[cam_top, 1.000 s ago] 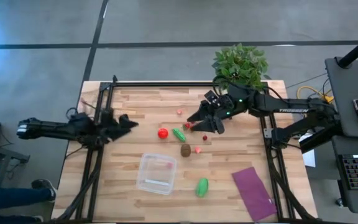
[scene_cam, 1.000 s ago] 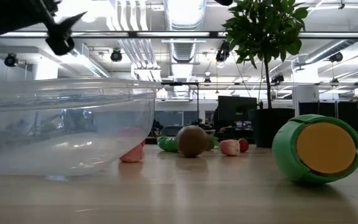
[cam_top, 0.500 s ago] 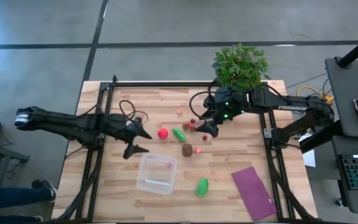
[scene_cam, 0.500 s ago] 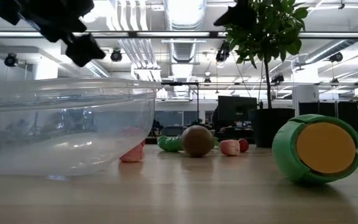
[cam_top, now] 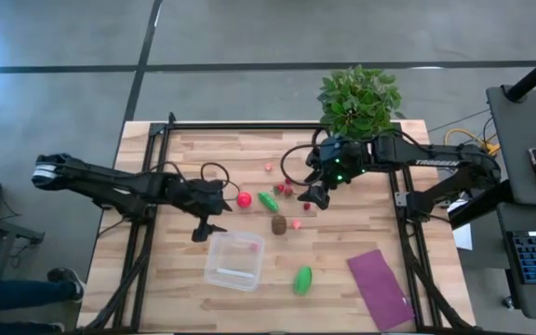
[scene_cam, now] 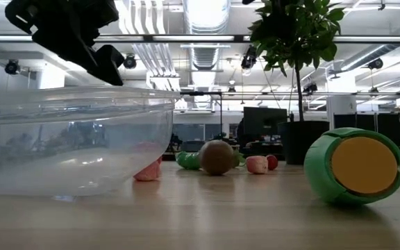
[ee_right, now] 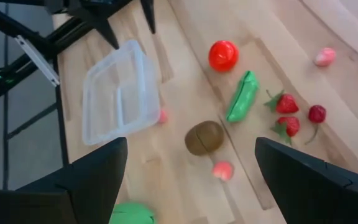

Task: Pick and placing Produce into tupperware
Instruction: Move the transparent bin to the bottom center of the shelf

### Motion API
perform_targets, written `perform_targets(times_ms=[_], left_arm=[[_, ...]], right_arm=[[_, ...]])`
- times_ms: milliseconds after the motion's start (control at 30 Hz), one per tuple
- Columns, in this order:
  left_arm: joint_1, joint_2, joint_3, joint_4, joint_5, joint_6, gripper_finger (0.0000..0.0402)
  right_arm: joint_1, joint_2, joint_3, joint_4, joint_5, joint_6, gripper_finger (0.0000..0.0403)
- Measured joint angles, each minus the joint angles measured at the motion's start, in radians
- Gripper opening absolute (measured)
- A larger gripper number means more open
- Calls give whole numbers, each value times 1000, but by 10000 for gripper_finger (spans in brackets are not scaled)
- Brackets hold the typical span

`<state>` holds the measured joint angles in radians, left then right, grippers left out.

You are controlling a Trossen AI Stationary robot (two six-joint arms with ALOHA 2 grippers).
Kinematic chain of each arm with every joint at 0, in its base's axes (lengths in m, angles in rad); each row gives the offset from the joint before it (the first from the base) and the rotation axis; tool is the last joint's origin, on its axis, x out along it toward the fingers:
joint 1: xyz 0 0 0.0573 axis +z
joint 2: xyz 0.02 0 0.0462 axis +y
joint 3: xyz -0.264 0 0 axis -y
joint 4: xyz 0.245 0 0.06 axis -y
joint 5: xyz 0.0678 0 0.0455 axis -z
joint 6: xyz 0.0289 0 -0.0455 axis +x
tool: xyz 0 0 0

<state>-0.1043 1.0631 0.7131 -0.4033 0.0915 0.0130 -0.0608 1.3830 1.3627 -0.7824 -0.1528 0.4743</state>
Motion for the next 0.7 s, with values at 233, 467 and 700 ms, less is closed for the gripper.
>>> perform_targets(times_ms=[233, 467, 700], left_arm=[[-50, 92, 27, -5, -18, -75, 295], [-55, 155, 25, -2, 6, -173, 295], [-55, 194, 23, 0, 5, -172, 295]], right_arm=[[0, 0, -11, 0, 23, -10, 345], [0, 0, -23, 1, 24, -15, 345], [0, 1, -43, 1, 24, -15, 345]])
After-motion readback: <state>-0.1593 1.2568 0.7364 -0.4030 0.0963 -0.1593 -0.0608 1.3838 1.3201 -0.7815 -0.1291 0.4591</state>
